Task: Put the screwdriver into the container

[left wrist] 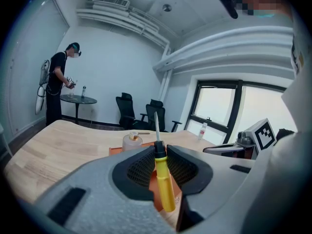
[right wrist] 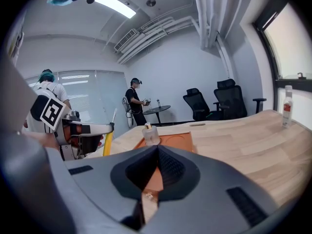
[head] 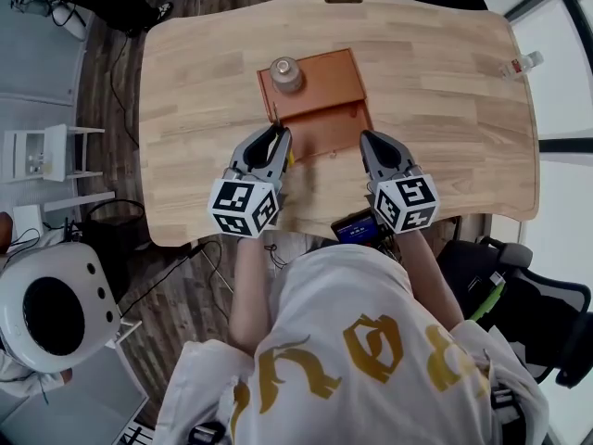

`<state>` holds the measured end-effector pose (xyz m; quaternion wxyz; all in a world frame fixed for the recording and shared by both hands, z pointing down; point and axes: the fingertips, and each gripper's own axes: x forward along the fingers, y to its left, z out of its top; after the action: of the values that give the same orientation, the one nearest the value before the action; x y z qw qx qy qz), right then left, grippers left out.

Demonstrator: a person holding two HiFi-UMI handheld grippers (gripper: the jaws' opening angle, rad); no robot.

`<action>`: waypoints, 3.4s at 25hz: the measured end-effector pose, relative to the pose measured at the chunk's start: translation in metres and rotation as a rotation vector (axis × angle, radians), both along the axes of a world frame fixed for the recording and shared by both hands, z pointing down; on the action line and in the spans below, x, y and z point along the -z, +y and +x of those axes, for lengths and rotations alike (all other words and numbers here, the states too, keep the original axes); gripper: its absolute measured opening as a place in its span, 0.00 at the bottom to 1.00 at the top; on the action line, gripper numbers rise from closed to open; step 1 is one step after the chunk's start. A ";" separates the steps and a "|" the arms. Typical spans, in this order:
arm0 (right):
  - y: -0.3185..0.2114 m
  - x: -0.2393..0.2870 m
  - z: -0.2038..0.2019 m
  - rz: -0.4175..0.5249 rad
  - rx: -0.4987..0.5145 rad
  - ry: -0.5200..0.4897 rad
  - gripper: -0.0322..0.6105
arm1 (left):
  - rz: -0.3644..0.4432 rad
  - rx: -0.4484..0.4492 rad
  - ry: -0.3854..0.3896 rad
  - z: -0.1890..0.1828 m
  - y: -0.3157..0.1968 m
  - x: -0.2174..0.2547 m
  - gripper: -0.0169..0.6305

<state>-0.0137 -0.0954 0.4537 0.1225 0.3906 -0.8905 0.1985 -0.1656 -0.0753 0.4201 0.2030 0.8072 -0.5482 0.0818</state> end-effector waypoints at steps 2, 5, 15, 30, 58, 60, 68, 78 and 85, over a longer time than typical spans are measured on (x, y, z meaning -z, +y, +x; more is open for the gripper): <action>-0.001 -0.007 0.003 -0.014 -0.006 0.001 0.07 | -0.011 -0.003 -0.010 0.001 -0.001 -0.005 0.15; -0.005 -0.018 0.006 -0.038 -0.014 0.006 0.07 | -0.034 -0.007 -0.037 -0.002 -0.007 -0.017 0.15; -0.014 -0.031 0.021 -0.080 -0.046 -0.017 0.07 | -0.092 -0.073 -0.085 0.009 -0.017 -0.046 0.15; -0.041 -0.060 0.025 -0.137 -0.050 0.015 0.07 | -0.184 -0.235 -0.244 0.024 -0.032 -0.101 0.15; -0.055 -0.087 0.036 -0.203 -0.042 0.013 0.07 | -0.446 -0.544 -0.413 0.052 -0.024 -0.168 0.15; -0.055 -0.087 0.034 -0.206 -0.042 0.009 0.07 | -0.479 -0.569 -0.431 0.053 -0.022 -0.172 0.15; -0.051 -0.089 0.034 -0.212 -0.041 0.009 0.07 | -0.550 -0.573 -0.437 0.053 -0.023 -0.177 0.15; -0.053 -0.080 0.034 -0.181 -0.044 0.026 0.07 | -0.669 -0.627 -0.534 0.058 -0.023 -0.189 0.15; -0.050 -0.084 0.046 -0.196 -0.064 0.029 0.07 | -0.738 -0.609 -0.605 0.057 -0.028 -0.200 0.15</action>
<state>0.0322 -0.1449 0.5381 0.1665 0.4077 -0.8521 0.2829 -0.1083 -0.1029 0.6202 0.2727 0.7450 -0.2595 0.5507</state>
